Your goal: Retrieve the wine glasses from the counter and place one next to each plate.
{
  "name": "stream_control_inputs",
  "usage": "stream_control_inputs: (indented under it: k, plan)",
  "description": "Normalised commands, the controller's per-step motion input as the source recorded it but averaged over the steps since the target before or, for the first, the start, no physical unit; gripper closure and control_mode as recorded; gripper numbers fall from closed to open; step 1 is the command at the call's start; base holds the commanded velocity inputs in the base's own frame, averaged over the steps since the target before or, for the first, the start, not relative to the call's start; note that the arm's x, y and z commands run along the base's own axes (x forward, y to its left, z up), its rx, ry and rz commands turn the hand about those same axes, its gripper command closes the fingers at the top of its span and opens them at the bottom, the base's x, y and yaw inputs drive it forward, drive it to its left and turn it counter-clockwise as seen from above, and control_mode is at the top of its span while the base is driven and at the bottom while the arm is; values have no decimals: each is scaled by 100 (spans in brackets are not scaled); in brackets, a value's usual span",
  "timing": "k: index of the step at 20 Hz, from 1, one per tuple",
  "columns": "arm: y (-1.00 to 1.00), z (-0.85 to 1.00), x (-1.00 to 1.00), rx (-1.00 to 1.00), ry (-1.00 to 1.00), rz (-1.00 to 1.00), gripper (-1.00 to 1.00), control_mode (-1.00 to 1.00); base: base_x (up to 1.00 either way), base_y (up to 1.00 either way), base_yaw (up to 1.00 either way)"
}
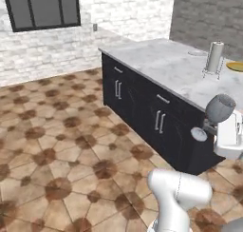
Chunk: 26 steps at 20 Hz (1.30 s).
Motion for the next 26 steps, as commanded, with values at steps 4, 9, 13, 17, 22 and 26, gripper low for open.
stream_control_inputs:
  k: [4,9,13,17,22,26]
  plan:
    - [0,0,0,0,0,0,100,100,-88,-100,62]
    - [0,0,0,0,0,0,100,100,-98,-100,56]
    - [0,0,0,0,0,0,100,100,-99,-100,48]
    - [0,0,0,0,0,0,100,100,-90,-100,45]
    - [0,0,0,0,0,0,100,100,-32,-100,28]
    - [0,0,0,0,0,0,100,100,-8,-100,12]
